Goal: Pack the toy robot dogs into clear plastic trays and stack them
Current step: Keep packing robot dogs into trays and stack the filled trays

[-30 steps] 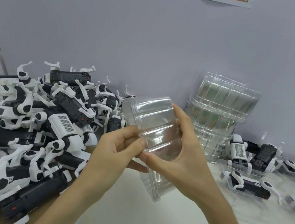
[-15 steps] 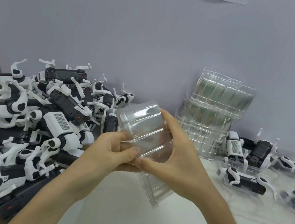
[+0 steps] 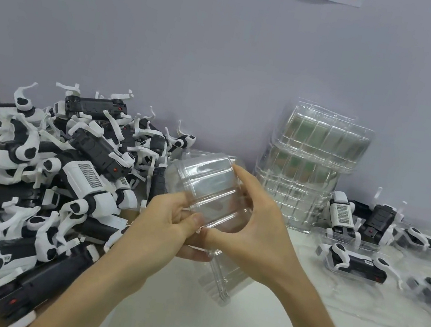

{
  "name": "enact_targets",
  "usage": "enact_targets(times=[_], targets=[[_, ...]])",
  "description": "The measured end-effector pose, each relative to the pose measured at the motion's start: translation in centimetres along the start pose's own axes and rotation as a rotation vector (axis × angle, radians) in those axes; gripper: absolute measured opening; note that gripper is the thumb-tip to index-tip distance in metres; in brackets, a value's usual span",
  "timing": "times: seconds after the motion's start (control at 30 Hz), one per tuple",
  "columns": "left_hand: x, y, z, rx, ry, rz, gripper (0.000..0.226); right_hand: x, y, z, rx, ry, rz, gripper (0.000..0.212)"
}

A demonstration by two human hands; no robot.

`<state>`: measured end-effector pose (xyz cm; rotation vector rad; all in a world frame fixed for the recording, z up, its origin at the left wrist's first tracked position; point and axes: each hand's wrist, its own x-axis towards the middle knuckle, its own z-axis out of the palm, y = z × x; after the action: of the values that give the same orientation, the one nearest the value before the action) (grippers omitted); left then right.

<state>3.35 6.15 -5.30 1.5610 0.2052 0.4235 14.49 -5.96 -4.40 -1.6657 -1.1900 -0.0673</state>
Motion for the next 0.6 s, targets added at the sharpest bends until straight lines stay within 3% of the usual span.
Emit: enact_targets(times=[0.6], targets=[[0.7, -0.1, 1.3, 0.065, 0.089, -0.019, 0.031, 0.4, 1.1, -0.9, -0.108, 0.034, 0.000, 0.087]])
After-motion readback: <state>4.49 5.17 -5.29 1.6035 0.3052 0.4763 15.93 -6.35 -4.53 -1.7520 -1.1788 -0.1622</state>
